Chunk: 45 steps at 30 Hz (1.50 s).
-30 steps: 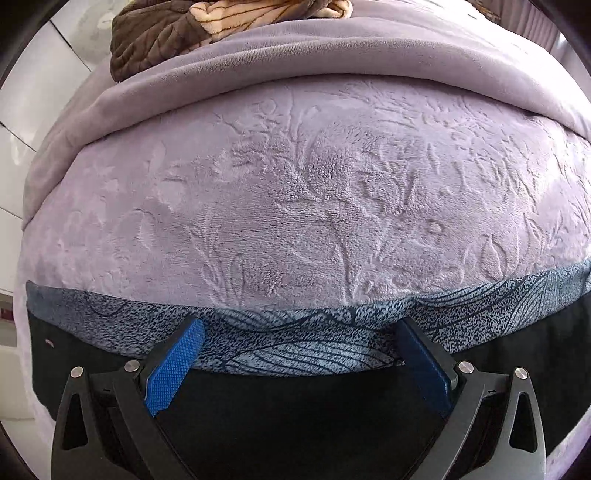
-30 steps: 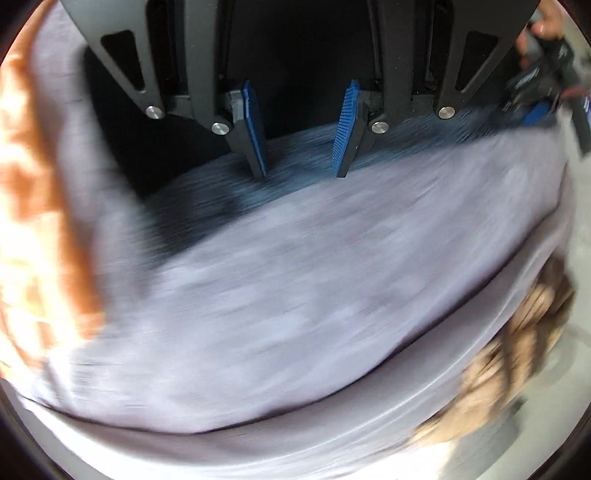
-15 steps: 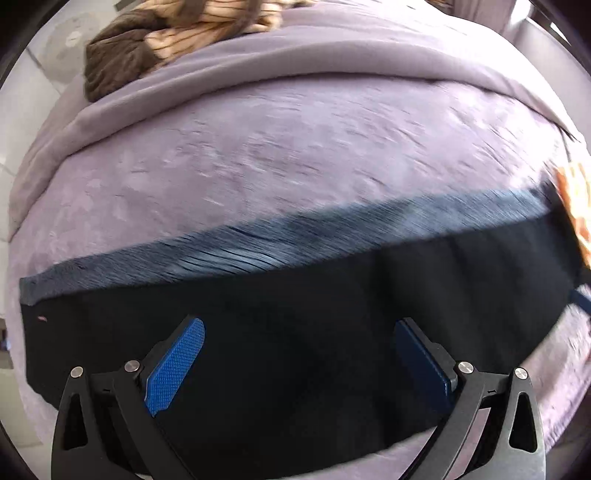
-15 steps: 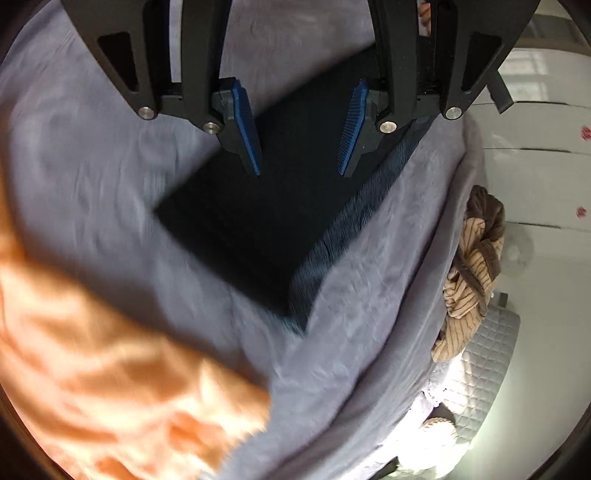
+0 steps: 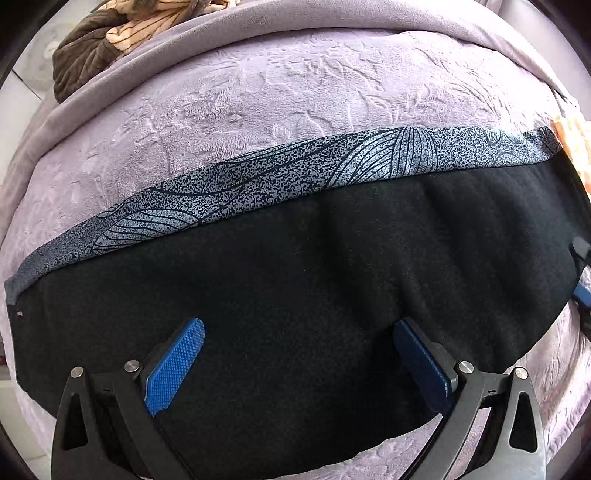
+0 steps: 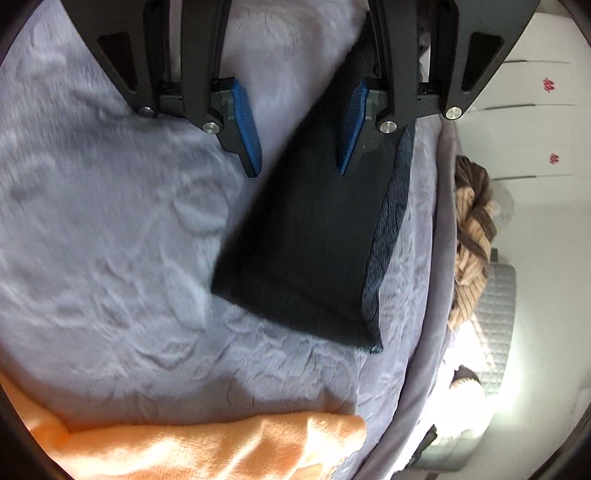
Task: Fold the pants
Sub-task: 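Grasp the pants end with the right gripper and lift it, then fold the lifted pants end over toward the left gripper with the right gripper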
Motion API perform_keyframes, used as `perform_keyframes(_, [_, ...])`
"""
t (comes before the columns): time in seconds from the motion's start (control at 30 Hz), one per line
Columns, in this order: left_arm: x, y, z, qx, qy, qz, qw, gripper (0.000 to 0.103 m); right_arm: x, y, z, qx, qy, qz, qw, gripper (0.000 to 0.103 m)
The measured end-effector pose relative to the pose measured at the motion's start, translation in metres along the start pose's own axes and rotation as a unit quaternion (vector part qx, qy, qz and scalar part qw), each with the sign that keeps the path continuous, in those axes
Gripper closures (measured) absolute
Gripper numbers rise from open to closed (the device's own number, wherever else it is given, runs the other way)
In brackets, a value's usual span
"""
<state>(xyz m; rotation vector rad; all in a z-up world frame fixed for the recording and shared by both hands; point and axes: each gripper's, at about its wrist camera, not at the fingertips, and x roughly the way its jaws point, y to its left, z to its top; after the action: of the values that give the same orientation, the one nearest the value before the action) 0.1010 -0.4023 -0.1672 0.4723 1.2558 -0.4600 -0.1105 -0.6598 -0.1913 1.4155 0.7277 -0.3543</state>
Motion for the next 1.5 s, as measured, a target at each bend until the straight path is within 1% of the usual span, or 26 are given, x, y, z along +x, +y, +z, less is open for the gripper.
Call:
perform_keyframes(0.17, [0.001, 0.004, 0.000, -0.001, 0.002, 0.000, 1.0000, 0.000, 0.011, 0.001, 0.014, 0.006, -0.012, 0.041, 0.999, 0.056])
perform_keyframes(0.2, [0.000, 0.003, 0.001, -0.001, 0.004, -0.002, 1.0000, 0.000, 0.012, 0.002, 0.017, 0.010, -0.011, 0.060, 0.998, 0.054])
perform_keyframes(0.23, [-0.004, 0.005, -0.001, -0.002, 0.006, -0.003, 1.0000, 0.000, 0.010, 0.003, 0.017, 0.015, -0.010, 0.077, 0.997, 0.055])
perform_keyframes(0.27, [-0.008, 0.006, 0.001, -0.006, 0.006, -0.004, 1.0000, 0.005, 0.009, 0.006, 0.018, 0.018, -0.011, 0.100, 0.995, 0.063])
perform_keyframes(0.3, [-0.013, 0.008, 0.002, -0.010, 0.000, -0.005, 0.9999, 0.011, 0.006, 0.008, 0.019, 0.017, -0.010, 0.113, 0.993, 0.084])
perform_keyframes(0.33, [-0.020, 0.009, 0.004, -0.013, -0.007, -0.009, 0.9998, 0.023, 0.002, 0.011, 0.019, 0.013, -0.008, 0.124, 0.992, 0.089])
perform_keyframes(0.4, [-0.033, 0.008, 0.008, -0.015, -0.027, -0.015, 0.9994, 0.025, -0.006, 0.022, 0.018, -0.006, -0.003, 0.140, 0.990, 0.089])
perform_keyframes(0.5, [-0.037, -0.009, 0.018, -0.003, -0.051, -0.015, 0.9986, 0.025, -0.017, 0.041, 0.014, -0.047, 0.000, 0.141, 0.989, 0.089])
perform_keyframes(0.57, [-0.029, -0.025, 0.024, 0.002, -0.053, -0.024, 0.9983, 0.025, -0.021, 0.053, 0.010, -0.066, 0.001, 0.143, 0.987, 0.089])
perform_keyframes(0.6, [-0.019, -0.036, 0.025, 0.008, -0.043, -0.036, 0.9984, 0.025, -0.022, 0.059, 0.008, -0.073, 0.001, 0.146, 0.987, 0.089])
perform_keyframes(0.63, [-0.009, -0.047, 0.025, 0.014, -0.035, -0.024, 0.9990, 0.025, -0.024, 0.065, 0.006, -0.079, 0.001, 0.148, 0.986, 0.089])
perform_keyframes(0.7, [-0.004, -0.061, 0.021, 0.035, -0.046, 0.009, 0.9983, 0.025, -0.020, 0.081, 0.000, -0.099, 0.013, 0.138, 0.985, 0.089])
perform_keyframes(0.73, [-0.006, -0.063, 0.020, 0.043, -0.049, 0.012, 0.9978, 0.025, -0.018, 0.090, -0.005, -0.117, 0.018, 0.129, 0.985, 0.089])
perform_keyframes(0.77, [-0.009, -0.059, 0.020, 0.042, -0.048, 0.002, 0.9980, 0.025, -0.016, 0.103, -0.010, -0.138, 0.018, 0.120, 0.983, 0.089])
perform_keyframes(0.83, [-0.018, -0.045, 0.022, 0.022, -0.034, -0.035, 0.9986, 0.025, -0.020, 0.120, -0.015, -0.161, 0.015, 0.112, 0.980, 0.089])
perform_keyframes(0.87, [-0.022, -0.037, 0.022, 0.012, -0.033, -0.042, 0.9985, 0.025, -0.023, 0.132, -0.020, -0.177, 0.013, 0.105, 0.979, 0.089])
perform_keyframes(0.93, [-0.037, -0.014, 0.018, -0.001, -0.047, -0.044, 0.9979, 0.025, -0.025, 0.151, -0.027, -0.207, 0.013, 0.086, 0.975, 0.089])
perform_keyframes(1.03, [-0.058, 0.024, 0.009, -0.016, -0.062, -0.042, 0.9970, 0.025, -0.021, 0.190, -0.050, -0.278, 0.016, 0.047, 0.959, 0.089])
perform_keyframes(1.07, [-0.063, 0.038, 0.005, -0.023, -0.065, -0.040, 0.9968, 0.025, -0.016, 0.206, -0.063, -0.304, 0.019, 0.033, 0.952, 0.089])
perform_keyframes(1.13, [-0.074, 0.074, -0.005, -0.040, -0.064, -0.032, 0.9966, 0.025, -0.004, 0.225, -0.085, -0.337, 0.027, 0.017, 0.941, 0.089])
perform_keyframes(1.2, [-0.075, 0.104, -0.020, -0.062, -0.058, -0.024, 0.9961, 0.025, 0.018, 0.248, -0.116, -0.376, 0.043, 0.001, 0.926, 0.089])
perform_keyframes(1.23, [-0.075, 0.121, -0.030, -0.075, -0.055, -0.017, 0.9956, 0.025, 0.034, 0.258, -0.134, -0.398, 0.056, -0.010, 0.916, 0.089])
perform_keyframes(1.3, [-0.075, 0.158, -0.049, -0.100, -0.043, -0.005, 0.9940, 0.025, 0.059, 0.268, -0.165, -0.436, 0.076, -0.032, 0.896, 0.088])
perform_keyframes(1.37, [-0.068, 0.185, -0.066, -0.127, -0.028, 0.007, 0.9915, 0.025, 0.091, 0.274, -0.203, -0.472, 0.098, -0.057, 0.874, 0.087])
perform_keyframes(1.43, [-0.061, 0.213, -0.083, -0.155, -0.012, 0.015, 0.9878, 0.025, 0.128, 0.273, -0.237, -0.500, 0.122, -0.089, 0.853, 0.086])
perform_keyframes(1.5, [-0.056, 0.231, -0.096, -0.169, -0.001, 0.019, 0.9855, 0.025, 0.166, 0.268, -0.268, -0.529, 0.132, -0.137, 0.827, 0.082])
